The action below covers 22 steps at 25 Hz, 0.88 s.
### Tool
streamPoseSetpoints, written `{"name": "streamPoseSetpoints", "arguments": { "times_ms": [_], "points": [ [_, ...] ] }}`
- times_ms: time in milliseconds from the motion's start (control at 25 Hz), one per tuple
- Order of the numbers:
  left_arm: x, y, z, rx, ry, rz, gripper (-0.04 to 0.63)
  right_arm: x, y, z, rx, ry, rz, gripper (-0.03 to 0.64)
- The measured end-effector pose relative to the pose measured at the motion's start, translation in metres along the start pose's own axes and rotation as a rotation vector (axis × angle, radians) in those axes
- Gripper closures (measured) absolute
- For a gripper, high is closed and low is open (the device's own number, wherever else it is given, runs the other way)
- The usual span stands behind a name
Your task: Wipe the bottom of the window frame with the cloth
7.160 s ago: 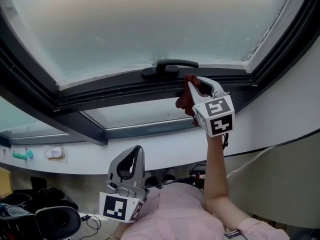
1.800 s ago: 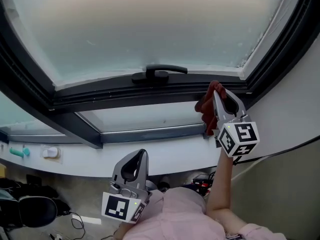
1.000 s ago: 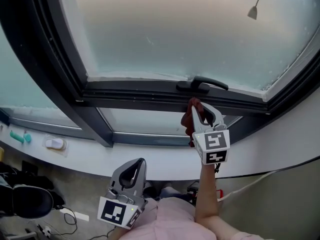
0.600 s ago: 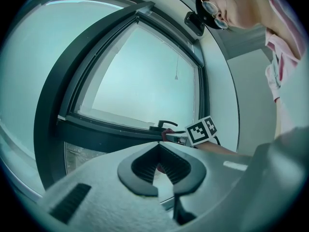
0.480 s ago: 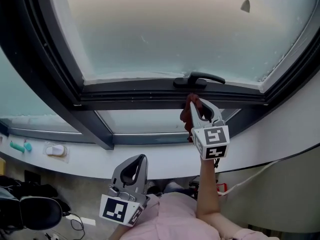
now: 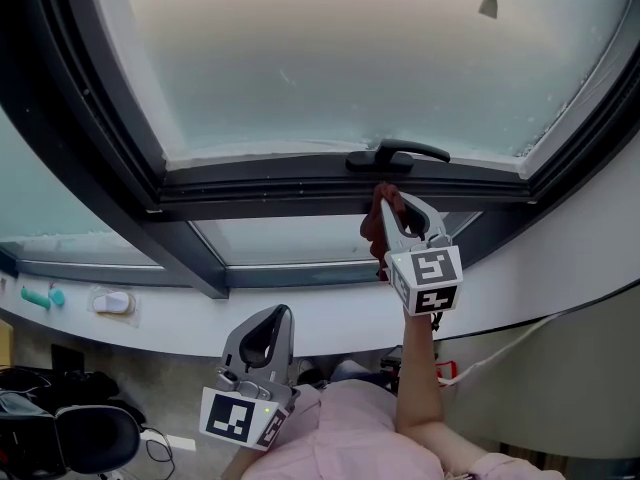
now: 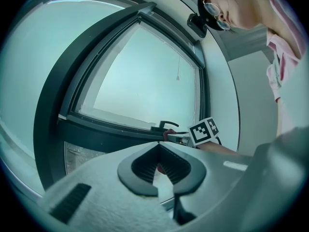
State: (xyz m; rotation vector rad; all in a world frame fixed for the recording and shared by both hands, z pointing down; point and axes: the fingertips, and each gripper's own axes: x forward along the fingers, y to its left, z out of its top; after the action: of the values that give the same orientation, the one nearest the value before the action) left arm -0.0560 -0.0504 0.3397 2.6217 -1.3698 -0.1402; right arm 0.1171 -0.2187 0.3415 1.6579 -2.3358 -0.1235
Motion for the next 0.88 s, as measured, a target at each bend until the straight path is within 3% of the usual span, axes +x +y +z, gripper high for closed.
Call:
{"name": "streamPoseSetpoints", "arguments": {
  "times_ms": [880],
  "points": [
    [0.006, -0.010, -0.002, 0.003, 0.016, -0.018, 0.595, -0.003, -0.007, -0.002, -0.044, 0.010, 0.038, 0.561]
  ]
}}
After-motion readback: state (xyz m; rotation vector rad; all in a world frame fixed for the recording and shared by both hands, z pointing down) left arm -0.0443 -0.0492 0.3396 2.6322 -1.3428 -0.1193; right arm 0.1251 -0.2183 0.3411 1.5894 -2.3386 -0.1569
